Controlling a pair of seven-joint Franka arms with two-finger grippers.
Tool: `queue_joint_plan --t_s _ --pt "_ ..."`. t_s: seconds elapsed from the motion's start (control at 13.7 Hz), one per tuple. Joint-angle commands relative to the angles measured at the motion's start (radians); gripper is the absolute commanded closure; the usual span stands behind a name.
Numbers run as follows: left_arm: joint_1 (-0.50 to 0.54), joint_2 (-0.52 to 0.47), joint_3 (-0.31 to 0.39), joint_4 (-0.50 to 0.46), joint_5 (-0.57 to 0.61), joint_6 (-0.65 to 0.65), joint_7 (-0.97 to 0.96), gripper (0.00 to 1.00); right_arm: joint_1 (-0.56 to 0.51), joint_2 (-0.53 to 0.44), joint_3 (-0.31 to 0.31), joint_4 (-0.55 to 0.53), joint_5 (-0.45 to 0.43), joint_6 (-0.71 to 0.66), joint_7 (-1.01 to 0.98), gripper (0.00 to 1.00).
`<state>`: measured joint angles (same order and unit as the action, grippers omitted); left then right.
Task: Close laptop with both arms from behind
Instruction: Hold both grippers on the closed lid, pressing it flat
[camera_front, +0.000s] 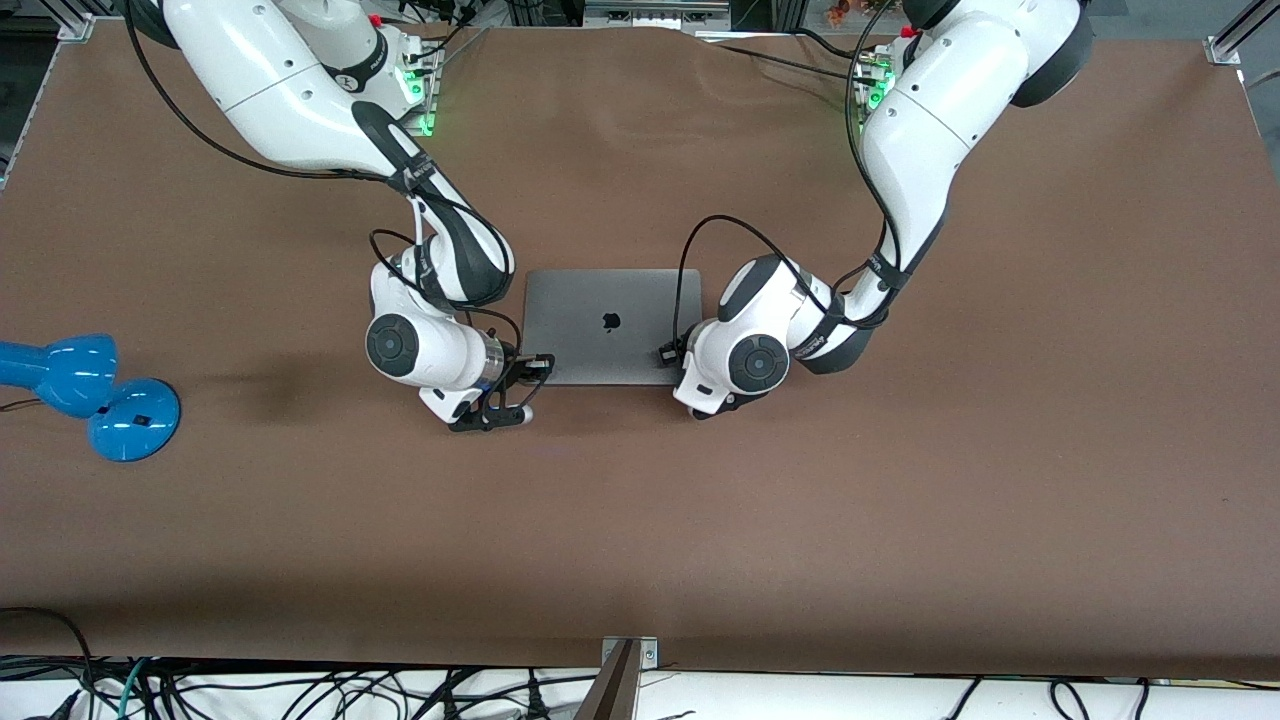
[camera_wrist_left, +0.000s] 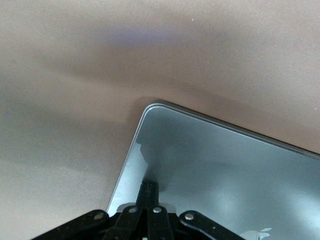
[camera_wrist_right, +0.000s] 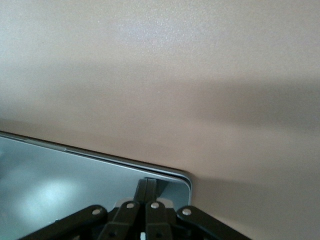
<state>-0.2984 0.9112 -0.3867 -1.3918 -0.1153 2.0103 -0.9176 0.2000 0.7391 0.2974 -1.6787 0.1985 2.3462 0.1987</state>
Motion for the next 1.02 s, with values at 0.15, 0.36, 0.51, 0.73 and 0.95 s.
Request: queue_joint_plan --t_s 0.15,0.36,0.51,0.73,0.95 --pt "-0.010 0.006 0.017 0.030 0.037 0.013 0.005 0.01 0.010 0.016 -0.008 0.037 -0.005 0.004 -0.005 0.89" --pt "-0.007 -0.020 0.016 0.030 0.048 -0.002 0.003 0.00 0.012 0.002 -0.008 0.059 0.002 0.001 -0.002 0.35" --pt "0.001 -0.044 0.011 0.028 0.048 -0.030 0.003 0.00 0.012 -0.021 -0.024 0.059 -0.011 0.001 -0.013 0.05" --pt "0.008 -0.112 0.005 0.022 0.046 -0.082 0.009 0.00 0.001 -0.111 -0.035 0.047 -0.013 -0.053 -0.051 0.00" --pt "0.011 -0.211 0.006 0.004 0.046 -0.129 0.010 0.00 -0.002 -0.248 -0.058 0.042 -0.056 -0.218 -0.042 0.00"
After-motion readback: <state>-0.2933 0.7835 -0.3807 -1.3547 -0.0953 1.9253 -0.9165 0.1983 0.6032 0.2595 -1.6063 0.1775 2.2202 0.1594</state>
